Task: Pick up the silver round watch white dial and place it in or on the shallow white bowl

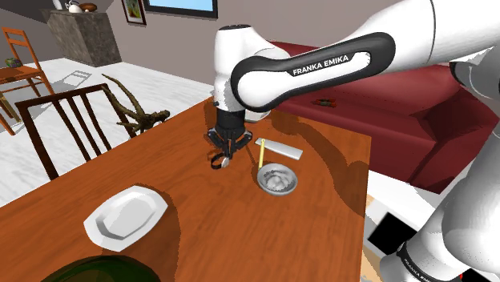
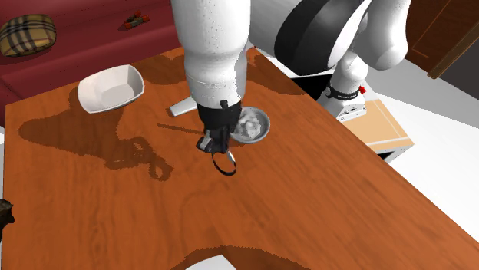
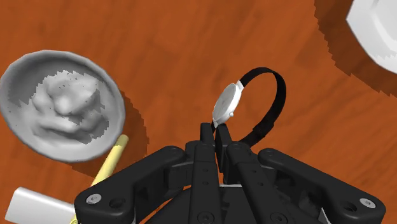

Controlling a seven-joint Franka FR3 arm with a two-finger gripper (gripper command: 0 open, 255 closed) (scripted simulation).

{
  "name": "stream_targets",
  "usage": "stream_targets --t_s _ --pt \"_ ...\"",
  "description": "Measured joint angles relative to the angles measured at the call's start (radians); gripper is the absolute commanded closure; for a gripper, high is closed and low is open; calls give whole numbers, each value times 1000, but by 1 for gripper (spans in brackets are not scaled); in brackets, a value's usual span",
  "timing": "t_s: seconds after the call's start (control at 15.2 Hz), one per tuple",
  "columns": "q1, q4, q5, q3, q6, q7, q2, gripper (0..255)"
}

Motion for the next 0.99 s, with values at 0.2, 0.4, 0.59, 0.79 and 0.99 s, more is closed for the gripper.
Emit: stream_targets --t_s 0.2,0.4,0.59,0.79,0.99 --pt "-42 -120 59 -20 22 -80 -110 255" --pt "-69 -241 114 -47 40 -157 -223 255" --pt "-87 -332 156 -85 33 -234 -324 255" --pt "-99 -414 185 -128 23 -306 -416 255" --pt "-107 -492 199 -164 36 -362 -478 255"
